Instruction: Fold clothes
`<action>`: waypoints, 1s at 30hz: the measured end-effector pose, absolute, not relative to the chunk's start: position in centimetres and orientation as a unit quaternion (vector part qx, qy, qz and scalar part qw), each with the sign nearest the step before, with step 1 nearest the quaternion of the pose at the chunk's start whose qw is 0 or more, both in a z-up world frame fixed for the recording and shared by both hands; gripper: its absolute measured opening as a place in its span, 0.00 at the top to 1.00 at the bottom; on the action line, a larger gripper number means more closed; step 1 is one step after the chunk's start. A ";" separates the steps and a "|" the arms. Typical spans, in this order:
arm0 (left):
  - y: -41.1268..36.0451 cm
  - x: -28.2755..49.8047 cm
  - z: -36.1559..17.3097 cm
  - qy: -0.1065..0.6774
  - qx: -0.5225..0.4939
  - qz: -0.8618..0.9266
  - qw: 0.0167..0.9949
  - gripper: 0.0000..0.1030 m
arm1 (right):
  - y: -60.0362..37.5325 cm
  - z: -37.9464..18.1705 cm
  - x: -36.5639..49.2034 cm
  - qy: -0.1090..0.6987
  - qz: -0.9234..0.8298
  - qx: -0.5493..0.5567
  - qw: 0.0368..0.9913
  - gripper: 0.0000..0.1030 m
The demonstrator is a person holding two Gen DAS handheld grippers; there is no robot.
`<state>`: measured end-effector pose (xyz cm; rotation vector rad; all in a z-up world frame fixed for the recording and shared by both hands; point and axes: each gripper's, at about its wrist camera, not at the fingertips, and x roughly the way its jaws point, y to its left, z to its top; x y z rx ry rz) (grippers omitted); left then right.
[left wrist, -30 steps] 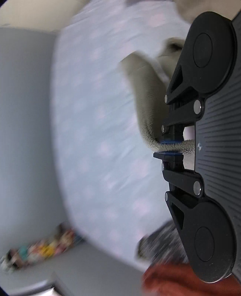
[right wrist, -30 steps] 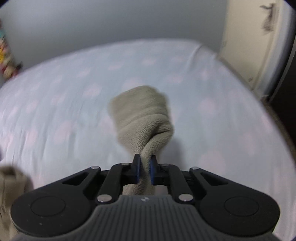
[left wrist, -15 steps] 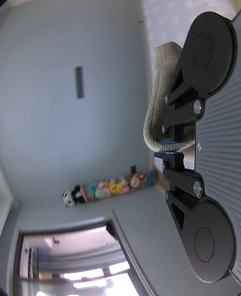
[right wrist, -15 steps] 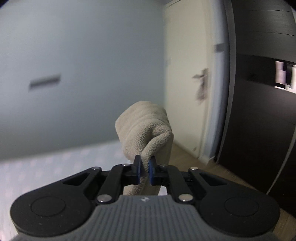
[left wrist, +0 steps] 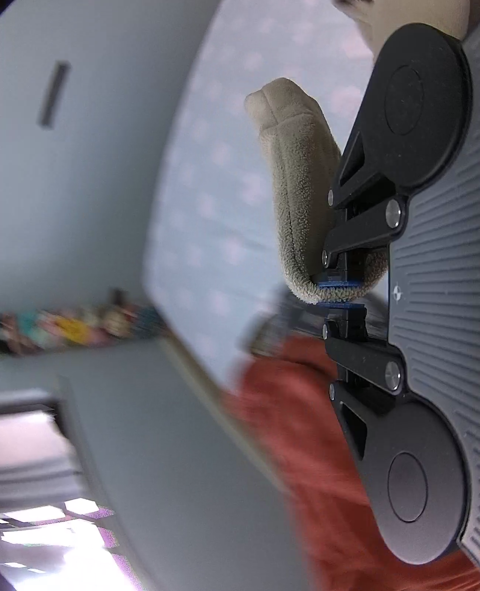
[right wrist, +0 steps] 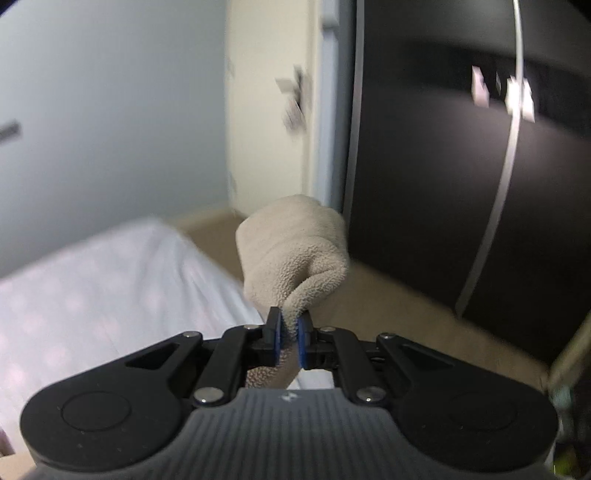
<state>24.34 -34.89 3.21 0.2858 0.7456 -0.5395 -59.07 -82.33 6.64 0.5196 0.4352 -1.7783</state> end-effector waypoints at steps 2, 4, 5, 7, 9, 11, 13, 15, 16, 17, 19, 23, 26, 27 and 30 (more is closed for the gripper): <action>-33.5 24.9 -0.3 0.393 0.151 -0.245 0.873 0.94 | -81.1 2.4 -61.3 0.213 -0.764 0.251 0.555 0.91; -32.6 24.9 -2.6 0.410 0.172 -0.235 0.864 0.94 | -79.8 -1.4 -63.1 0.234 -0.764 0.277 0.534 0.91; -32.2 24.8 -3.8 0.418 0.183 -0.230 0.860 0.94 | -79.2 -3.2 -63.8 0.244 -0.763 0.289 0.524 0.91; -31.6 24.7 -5.9 0.432 0.201 -0.222 0.851 0.94 | -78.1 -6.1 -64.7 0.262 -0.759 0.307 0.510 0.91; -31.3 24.5 -7.7 0.444 0.216 -0.219 0.841 0.94 | -76.9 -8.4 -65.3 0.276 -0.756 0.320 0.500 0.91; -31.2 24.2 -9.0 0.455 0.235 -0.219 0.831 0.94 | -75.7 -10.0 -65.5 0.291 -0.748 0.327 0.499 0.90; -31.2 23.2 -9.7 0.460 0.250 -0.227 0.821 0.93 | -74.9 -10.6 -65.3 0.303 -0.736 0.329 0.508 0.89; -31.3 22.1 -9.7 0.461 0.266 -0.235 0.813 0.92 | -74.8 -10.4 -65.0 0.313 -0.725 0.332 0.516 0.85; -31.3 21.7 -9.7 0.462 0.273 -0.240 0.809 0.91 | -74.7 -10.3 -64.9 0.316 -0.719 0.334 0.521 0.80; -31.2 21.2 -9.4 0.464 0.277 -0.248 0.804 0.89 | -74.5 -10.0 -65.1 0.316 -0.713 0.337 0.527 0.73; -31.4 20.2 -8.7 0.462 0.281 -0.266 0.798 0.77 | -73.1 -9.2 -65.1 0.318 -0.698 0.339 0.544 0.64; -32.5 17.9 -7.4 0.446 0.282 -0.321 0.787 0.71 | -71.4 -8.6 -64.4 0.321 -0.664 0.327 0.590 0.63; -34.4 16.2 -5.8 0.427 0.268 -0.382 0.774 0.69 | -70.3 -7.7 -62.5 0.316 -0.635 0.315 0.630 0.63; -35.5 15.5 -5.3 0.420 0.260 -0.405 0.769 0.66 | -70.0 -7.3 -61.5 0.316 -0.626 0.309 0.643 0.63; -38.7 13.0 -4.3 0.403 0.239 -0.475 0.745 0.54 | -69.6 -6.5 -58.4 0.317 -0.595 0.291 0.679 0.63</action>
